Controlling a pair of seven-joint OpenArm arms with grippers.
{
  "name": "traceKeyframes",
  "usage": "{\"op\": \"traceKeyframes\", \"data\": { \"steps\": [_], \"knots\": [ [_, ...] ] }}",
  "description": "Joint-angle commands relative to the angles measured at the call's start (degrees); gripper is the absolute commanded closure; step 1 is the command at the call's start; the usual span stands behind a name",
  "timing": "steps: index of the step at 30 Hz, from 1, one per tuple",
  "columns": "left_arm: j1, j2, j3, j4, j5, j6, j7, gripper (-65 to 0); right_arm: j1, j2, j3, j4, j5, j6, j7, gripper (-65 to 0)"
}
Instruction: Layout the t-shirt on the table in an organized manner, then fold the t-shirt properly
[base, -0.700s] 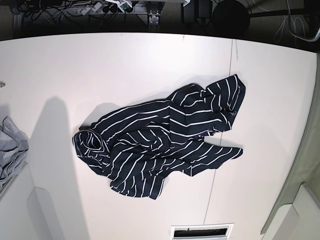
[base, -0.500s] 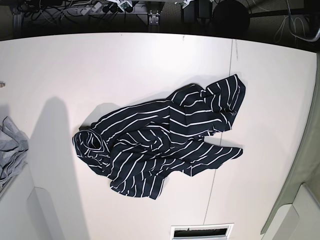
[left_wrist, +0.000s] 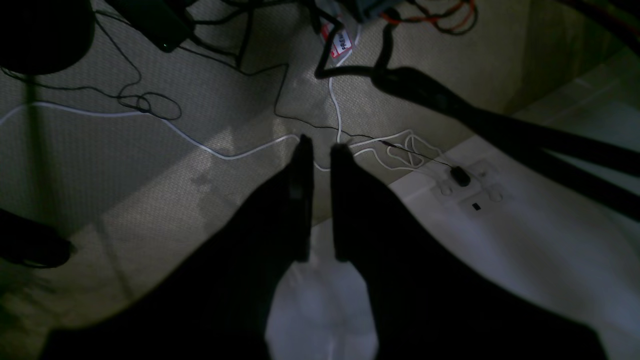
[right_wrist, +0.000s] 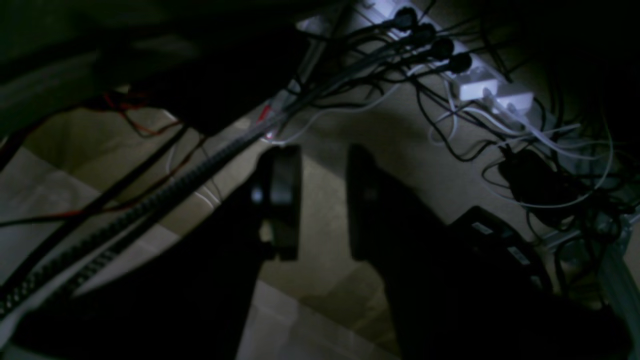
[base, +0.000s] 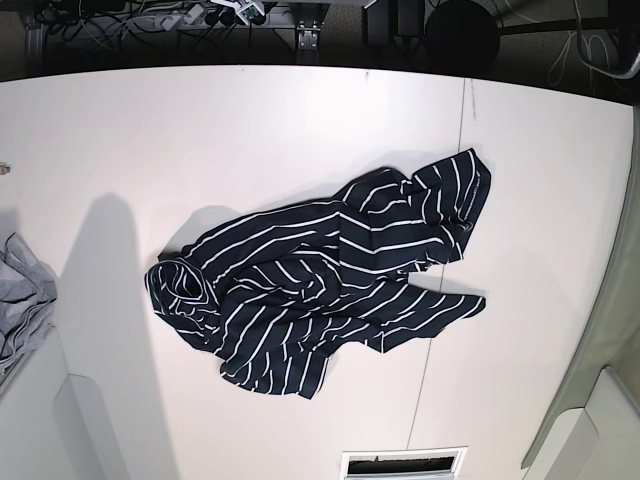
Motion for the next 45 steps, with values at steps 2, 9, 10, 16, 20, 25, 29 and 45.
{"op": "traceKeyframes", "data": {
  "steps": [2,9,10,16,20,25,29,45],
  "knots": [
    [0.15,0.11,-0.04,0.15,-0.13,-0.55,-0.15,-9.4,-0.20,0.00,-0.07,0.28,-0.17,0.76,0.44,-16.1],
    [0.26,0.09,-0.04,0.15,-0.33,-0.52,-0.15,-9.4,-0.20,0.00,-0.07,0.28,-0.17,0.76,0.44,-16.1],
    [0.26,0.09,-0.04,0.15,-0.52,-0.52,-0.15,-9.4,-0.20,0.00,-0.07,0.28,-0.17,0.79,0.44,-16.1],
    [0.83,-0.50,-0.07,1.68,-4.59,-0.52,-1.11,-9.4,-0.33,0.02,-0.07,0.28,-0.17,0.79,0.42,-16.1],
    [3.23,-2.03,-0.07,6.49,-4.59,-0.52,-1.25,-9.4,-1.75,0.22,-0.07,1.77,-0.17,0.76,0.42,-16.1],
    [7.43,-4.35,-0.31,13.11,-4.61,-0.48,-1.27,-9.4,-6.03,1.01,-0.07,8.57,-0.17,0.79,0.42,-16.1],
    [11.19,-5.40,-5.05,18.23,-4.61,-0.48,-1.29,-9.4,-10.84,2.89,-0.07,16.90,-0.13,0.76,0.42,-16.1],
    [24.74,-5.79,-32.96,45.92,-13.09,-8.76,5.66,-9.4,-28.15,14.67,-0.07,55.01,5.44,0.76,-0.48,-16.1]
  ]
}}
